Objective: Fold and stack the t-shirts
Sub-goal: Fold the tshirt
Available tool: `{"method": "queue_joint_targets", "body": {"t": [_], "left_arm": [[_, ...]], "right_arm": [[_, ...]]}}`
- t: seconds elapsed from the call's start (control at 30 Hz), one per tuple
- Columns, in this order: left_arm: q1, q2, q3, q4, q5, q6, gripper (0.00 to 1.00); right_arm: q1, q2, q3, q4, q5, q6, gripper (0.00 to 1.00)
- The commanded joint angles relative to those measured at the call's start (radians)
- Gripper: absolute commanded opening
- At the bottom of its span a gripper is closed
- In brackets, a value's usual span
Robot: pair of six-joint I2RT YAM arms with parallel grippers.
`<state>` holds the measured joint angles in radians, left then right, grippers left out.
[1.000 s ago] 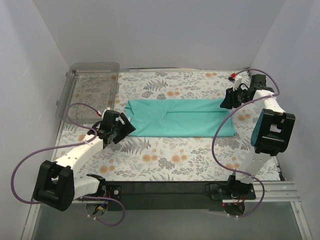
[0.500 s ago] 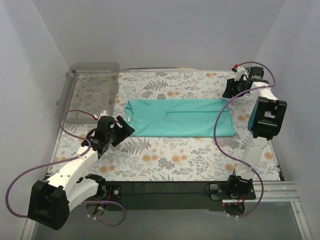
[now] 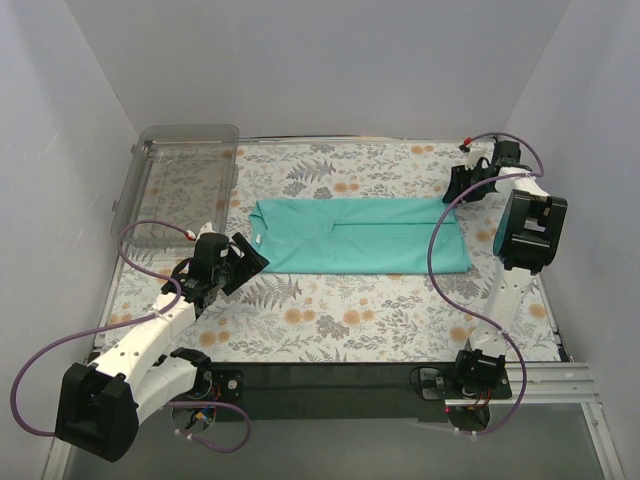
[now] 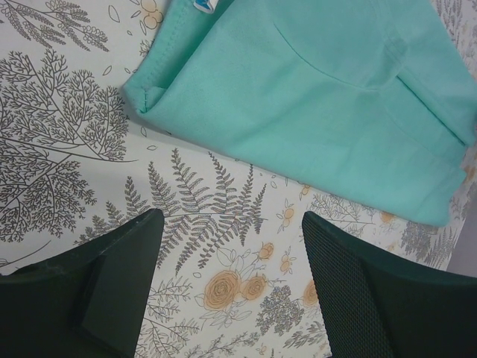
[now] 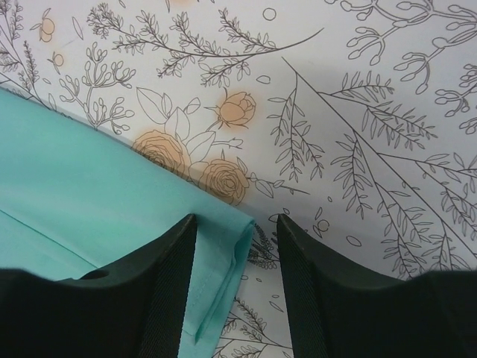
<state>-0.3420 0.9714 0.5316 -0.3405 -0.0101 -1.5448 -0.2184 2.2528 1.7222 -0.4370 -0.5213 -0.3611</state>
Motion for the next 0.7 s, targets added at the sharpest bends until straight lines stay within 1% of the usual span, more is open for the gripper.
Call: {"method": "queue_joint_targets", "body": {"t": [0.0,0.13,0.23,0.27,0.3,0.33,0.47,0.6,0.67], "left_arm": [[0.006,-0.011,0.01,-0.009,0.002,0.003,0.69],[0.006,-0.01,0.004,-0.005,0.004,0.003,0.69],[0.008,-0.01,0.005,-0.006,0.002,0.002,0.69],[0.006,-0.011,0.007,-0.006,0.001,0.003,0.69],[0.006,-0.013,0.005,-0.006,-0.001,0.003,0.69],[0.006,-0.014,0.004,-0.006,-0.002,0.002,0.69],[0.006,-0.019,-0.001,-0.006,-0.002,-0.001,0.69],[0.006,-0.023,-0.004,0.003,0.002,-0.005,0.69],[0.006,-0.016,-0.005,0.02,0.007,-0.005,0.69]], "right_arm": [[-0.002,0.016,0.039,-0.006,-0.014,0.01,0.45],[-0.002,0.022,0.034,-0.026,-0.04,0.004,0.38],[-0.007,0.021,0.028,-0.038,-0.058,0.007,0.21],[-0.01,0.016,0.024,-0.04,-0.062,0.007,0.09],[-0.016,0.005,0.008,-0.039,-0.065,0.007,0.03],[-0.019,-0.002,-0.001,-0.037,-0.065,0.007,0.01],[-0.055,-0.05,-0.062,-0.035,-0.052,0.001,0.01],[-0.133,-0.134,-0.168,-0.02,-0.051,-0.012,0.01],[-0.159,-0.174,-0.261,-0.002,-0.045,-0.027,0.01]]}}
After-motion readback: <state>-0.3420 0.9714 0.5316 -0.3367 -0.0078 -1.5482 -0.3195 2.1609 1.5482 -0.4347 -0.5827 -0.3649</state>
